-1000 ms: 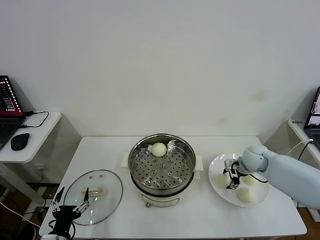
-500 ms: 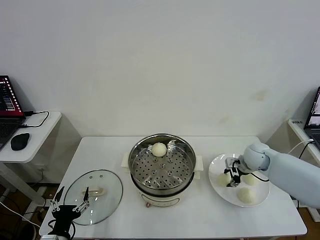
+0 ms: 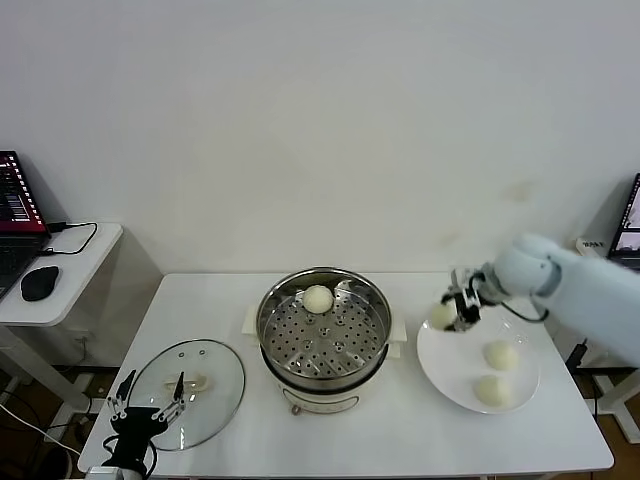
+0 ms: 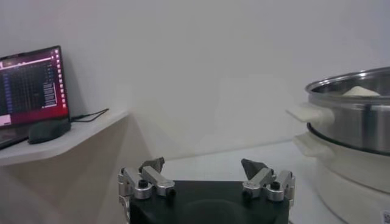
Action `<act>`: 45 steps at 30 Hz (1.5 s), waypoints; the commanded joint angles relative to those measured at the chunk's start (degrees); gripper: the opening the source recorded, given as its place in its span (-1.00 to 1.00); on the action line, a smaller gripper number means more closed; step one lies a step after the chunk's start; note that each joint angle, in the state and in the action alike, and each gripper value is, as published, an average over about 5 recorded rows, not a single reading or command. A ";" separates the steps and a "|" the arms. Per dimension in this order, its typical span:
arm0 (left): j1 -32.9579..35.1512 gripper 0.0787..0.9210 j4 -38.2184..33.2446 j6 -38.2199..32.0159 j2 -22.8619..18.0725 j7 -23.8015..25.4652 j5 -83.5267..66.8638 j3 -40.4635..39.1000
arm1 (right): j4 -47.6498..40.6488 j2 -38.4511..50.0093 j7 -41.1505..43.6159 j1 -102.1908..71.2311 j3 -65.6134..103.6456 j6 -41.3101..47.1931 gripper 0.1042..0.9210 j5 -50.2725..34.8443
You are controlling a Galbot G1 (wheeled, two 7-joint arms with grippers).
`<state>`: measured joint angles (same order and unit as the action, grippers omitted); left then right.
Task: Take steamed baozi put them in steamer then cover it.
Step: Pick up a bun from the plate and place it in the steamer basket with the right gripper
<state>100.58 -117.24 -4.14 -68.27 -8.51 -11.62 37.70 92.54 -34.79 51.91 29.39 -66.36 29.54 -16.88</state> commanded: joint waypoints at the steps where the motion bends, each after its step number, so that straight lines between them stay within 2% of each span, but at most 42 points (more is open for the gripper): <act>1: -0.08 0.77 -0.06 0.03 0.07 0.01 -0.05 -0.16 | 3.81 -6.36 -1.17 20.25 -9.68 4.39 0.22 -12.94; 8: -0.35 0.77 -0.15 -0.05 0.12 -0.01 -0.26 0.10 | 2.24 -19.76 -7.00 16.03 -8.52 10.06 0.22 -22.87; 19: -0.70 0.77 -0.73 -0.06 -0.43 0.04 -0.63 1.05 | -9.39 -36.91 -11.78 3.96 -6.87 12.04 0.24 -23.63; 29: -0.94 0.77 -1.40 0.17 -1.46 0.17 -0.68 0.83 | -14.32 -40.93 -13.41 -1.83 -7.48 12.21 0.24 -21.93; 45: -0.89 0.77 -1.24 0.08 -1.38 0.15 -0.65 0.75 | -14.31 -41.12 -13.60 -3.55 -8.51 12.26 0.30 -19.98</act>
<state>99.68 -118.56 -4.05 -69.67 -8.36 -12.29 38.47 79.19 -74.24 38.77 26.88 -74.71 41.54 -37.10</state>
